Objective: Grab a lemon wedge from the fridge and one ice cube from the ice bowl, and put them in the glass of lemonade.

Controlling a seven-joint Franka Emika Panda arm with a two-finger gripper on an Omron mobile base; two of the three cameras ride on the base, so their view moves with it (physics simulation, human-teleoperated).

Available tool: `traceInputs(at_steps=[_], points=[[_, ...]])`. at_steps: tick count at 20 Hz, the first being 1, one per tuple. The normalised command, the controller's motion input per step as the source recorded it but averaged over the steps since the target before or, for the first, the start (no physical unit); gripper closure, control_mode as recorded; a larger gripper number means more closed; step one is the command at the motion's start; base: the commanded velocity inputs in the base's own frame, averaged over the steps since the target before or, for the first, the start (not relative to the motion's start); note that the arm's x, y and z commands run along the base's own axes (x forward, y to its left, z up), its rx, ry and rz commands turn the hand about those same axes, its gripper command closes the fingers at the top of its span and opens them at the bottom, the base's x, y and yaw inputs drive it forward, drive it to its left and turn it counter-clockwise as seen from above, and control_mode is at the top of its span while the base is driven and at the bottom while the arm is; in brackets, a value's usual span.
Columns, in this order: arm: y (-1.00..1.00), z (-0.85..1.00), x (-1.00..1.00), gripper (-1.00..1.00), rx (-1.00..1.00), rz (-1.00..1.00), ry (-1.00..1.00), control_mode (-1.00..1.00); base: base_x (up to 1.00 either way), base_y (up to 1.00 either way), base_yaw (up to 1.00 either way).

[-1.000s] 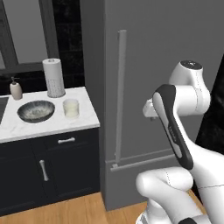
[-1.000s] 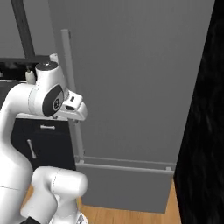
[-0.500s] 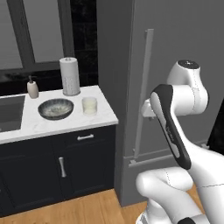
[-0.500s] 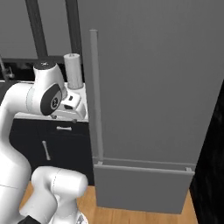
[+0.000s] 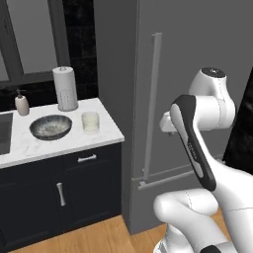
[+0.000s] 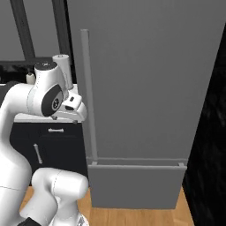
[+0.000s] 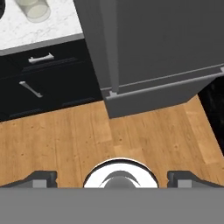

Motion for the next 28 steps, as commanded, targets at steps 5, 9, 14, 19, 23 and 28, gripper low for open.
traceInputs(at_steps=[5,9,14,19,23,28], points=[[0.00,0.00,0.00,-1.00,0.00,0.00,0.00,1.00,-0.33,0.00,-0.11],[0.00,0.00,0.00,-1.00,0.00,0.00,0.00,1.00,-0.39,0.00,-0.09],[0.00,0.00,0.00,-1.00,0.00,0.00,0.00,1.00,-0.27,0.03,-0.04],[0.00,0.00,0.00,-1.00,0.00,0.00,0.00,1.00,-0.12,0.09,0.00],[0.00,0.00,0.00,-1.00,0.00,0.00,0.00,1.00,-0.18,0.00,0.00],[0.00,0.00,-0.02,-1.00,0.00,0.00,-0.04,-1.00,-0.13,0.00,0.00]])
